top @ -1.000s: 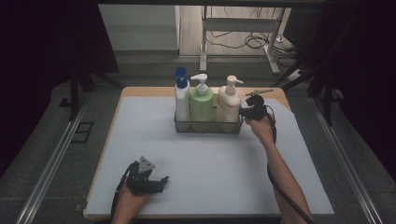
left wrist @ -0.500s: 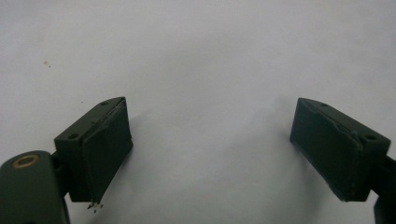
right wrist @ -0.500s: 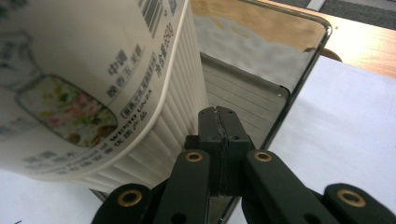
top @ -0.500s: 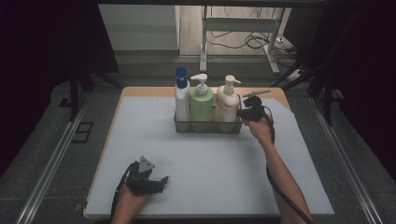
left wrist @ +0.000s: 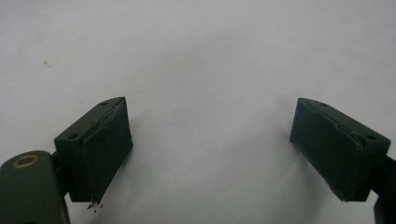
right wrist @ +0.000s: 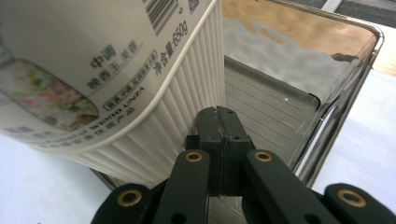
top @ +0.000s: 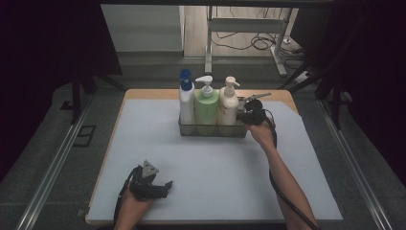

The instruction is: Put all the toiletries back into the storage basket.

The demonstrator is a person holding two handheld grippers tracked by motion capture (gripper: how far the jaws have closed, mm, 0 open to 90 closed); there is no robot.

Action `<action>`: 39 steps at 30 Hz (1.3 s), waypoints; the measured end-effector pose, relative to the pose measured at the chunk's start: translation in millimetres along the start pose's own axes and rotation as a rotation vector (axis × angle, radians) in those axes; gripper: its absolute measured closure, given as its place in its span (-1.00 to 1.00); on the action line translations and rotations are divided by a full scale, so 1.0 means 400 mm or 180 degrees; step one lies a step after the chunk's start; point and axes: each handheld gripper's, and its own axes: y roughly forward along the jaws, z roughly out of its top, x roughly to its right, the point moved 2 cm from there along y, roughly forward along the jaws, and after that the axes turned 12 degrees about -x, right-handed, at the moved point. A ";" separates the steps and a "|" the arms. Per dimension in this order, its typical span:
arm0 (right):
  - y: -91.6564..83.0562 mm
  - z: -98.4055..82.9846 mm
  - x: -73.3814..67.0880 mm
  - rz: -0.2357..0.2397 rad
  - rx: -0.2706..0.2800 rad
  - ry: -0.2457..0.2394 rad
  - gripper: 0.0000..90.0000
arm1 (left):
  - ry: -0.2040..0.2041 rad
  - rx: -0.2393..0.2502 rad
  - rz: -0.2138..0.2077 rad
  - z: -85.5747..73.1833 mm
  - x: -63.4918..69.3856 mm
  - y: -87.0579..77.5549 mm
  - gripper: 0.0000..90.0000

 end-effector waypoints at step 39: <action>-0.010 -0.002 -0.039 0.0084 -0.0035 -0.0056 0.99 | -0.0001 -0.0004 -0.0003 0.001 0.000 0.000 -0.73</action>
